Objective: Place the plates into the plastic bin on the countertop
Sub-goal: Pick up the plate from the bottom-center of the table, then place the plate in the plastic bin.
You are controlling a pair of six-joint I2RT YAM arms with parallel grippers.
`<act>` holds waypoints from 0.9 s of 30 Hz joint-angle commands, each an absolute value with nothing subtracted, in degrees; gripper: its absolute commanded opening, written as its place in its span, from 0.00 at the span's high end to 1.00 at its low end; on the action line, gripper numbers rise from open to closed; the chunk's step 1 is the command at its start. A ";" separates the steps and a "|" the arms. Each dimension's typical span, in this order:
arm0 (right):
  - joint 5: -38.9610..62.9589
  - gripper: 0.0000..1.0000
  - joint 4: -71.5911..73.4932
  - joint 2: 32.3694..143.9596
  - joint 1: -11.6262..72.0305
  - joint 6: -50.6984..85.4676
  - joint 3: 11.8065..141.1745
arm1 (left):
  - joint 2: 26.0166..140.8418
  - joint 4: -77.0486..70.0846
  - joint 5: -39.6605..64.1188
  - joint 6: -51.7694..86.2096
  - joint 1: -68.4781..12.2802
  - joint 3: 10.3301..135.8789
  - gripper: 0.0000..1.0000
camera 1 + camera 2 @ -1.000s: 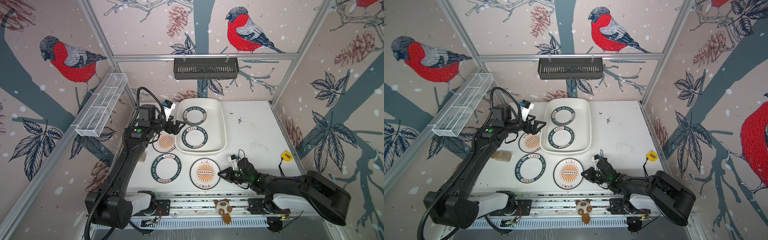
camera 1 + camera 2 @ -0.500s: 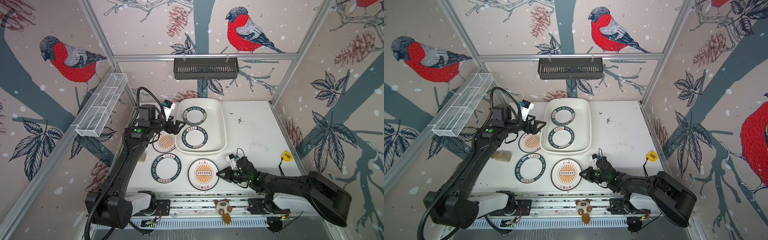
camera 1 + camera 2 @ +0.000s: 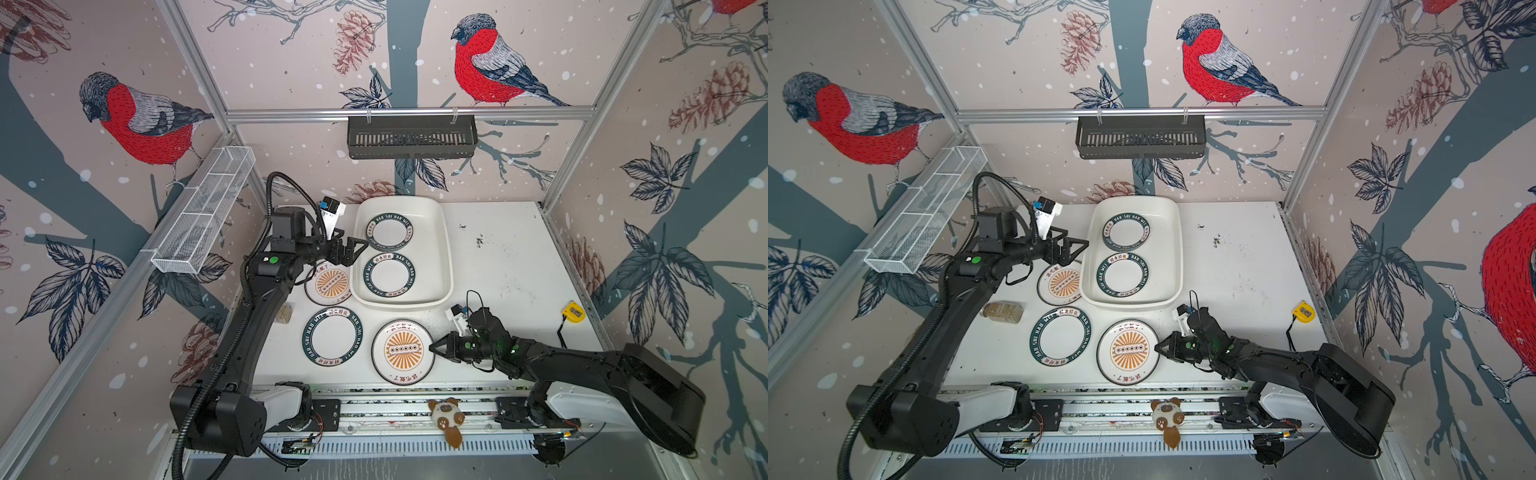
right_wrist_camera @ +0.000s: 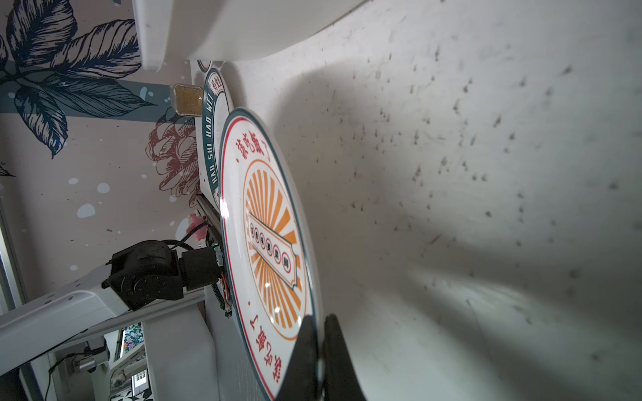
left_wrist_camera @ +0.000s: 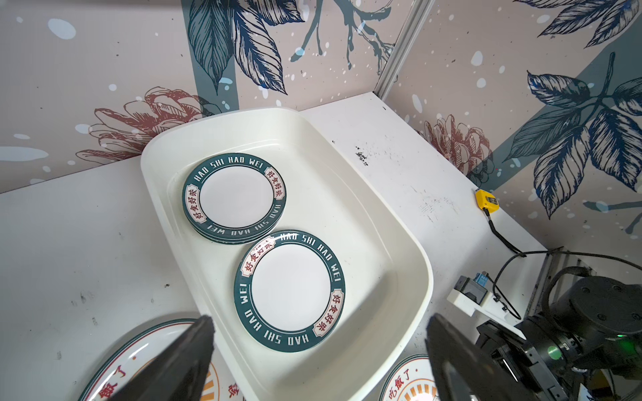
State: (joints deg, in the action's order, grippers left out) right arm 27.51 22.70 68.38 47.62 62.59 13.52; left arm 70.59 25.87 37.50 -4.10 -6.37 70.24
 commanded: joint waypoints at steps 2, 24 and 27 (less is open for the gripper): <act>30.82 0.99 22.49 69.21 48.24 59.80 15.23 | 70.42 23.86 39.58 -2.29 -5.07 70.70 0.05; 40.79 0.99 11.29 71.54 45.78 51.76 35.33 | 65.68 24.70 34.63 -3.34 -0.93 69.94 0.05; 43.90 0.99 11.34 73.76 42.30 51.21 38.99 | 65.67 24.87 34.19 -3.60 -0.79 70.30 0.05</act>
State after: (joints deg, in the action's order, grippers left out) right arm 39.48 9.28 72.49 44.14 52.25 36.51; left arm 65.98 25.56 34.46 -2.04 -0.95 69.89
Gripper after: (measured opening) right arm 0.072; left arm 0.947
